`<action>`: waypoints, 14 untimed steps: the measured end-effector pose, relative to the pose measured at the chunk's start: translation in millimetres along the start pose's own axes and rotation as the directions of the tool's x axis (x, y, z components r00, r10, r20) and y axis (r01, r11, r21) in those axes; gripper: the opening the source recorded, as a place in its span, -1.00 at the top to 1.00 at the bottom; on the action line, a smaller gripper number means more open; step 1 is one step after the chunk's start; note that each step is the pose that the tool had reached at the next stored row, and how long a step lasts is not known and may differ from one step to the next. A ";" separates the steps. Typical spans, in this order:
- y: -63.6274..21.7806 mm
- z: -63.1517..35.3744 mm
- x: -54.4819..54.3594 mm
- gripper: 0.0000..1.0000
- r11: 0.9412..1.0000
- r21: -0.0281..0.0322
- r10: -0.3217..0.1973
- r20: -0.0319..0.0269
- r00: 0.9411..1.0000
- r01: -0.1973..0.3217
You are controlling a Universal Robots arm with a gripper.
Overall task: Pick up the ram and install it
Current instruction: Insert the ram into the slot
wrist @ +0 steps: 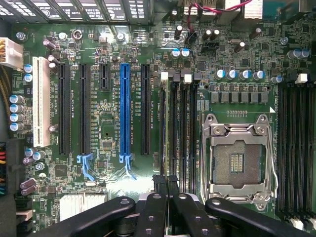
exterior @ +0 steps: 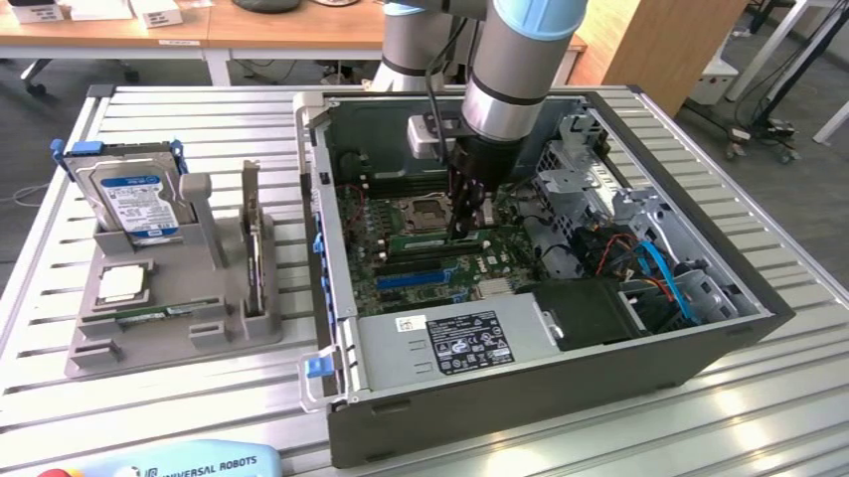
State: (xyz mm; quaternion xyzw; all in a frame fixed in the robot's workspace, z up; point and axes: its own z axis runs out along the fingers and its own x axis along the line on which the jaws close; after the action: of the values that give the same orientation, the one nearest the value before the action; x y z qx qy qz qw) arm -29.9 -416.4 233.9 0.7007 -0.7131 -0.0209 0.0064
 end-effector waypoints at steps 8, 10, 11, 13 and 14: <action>0.0 0.0 0.0 0.77 1.000 0.000 -0.009 0.000 1.000 0.009; 0.0 0.5 0.0 0.77 1.000 0.000 -0.010 0.000 1.000 0.010; 0.0 0.8 0.0 0.77 1.000 0.000 -0.010 0.000 1.000 0.010; 0.0 0.9 0.0 0.77 1.000 0.000 -0.010 0.000 1.000 0.010; 0.0 1.0 0.0 0.77 1.000 0.000 -0.010 0.000 1.000 0.010</action>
State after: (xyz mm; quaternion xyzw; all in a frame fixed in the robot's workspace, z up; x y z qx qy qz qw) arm -29.9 -416.4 232.9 0.7042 -0.7097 -0.0209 0.0064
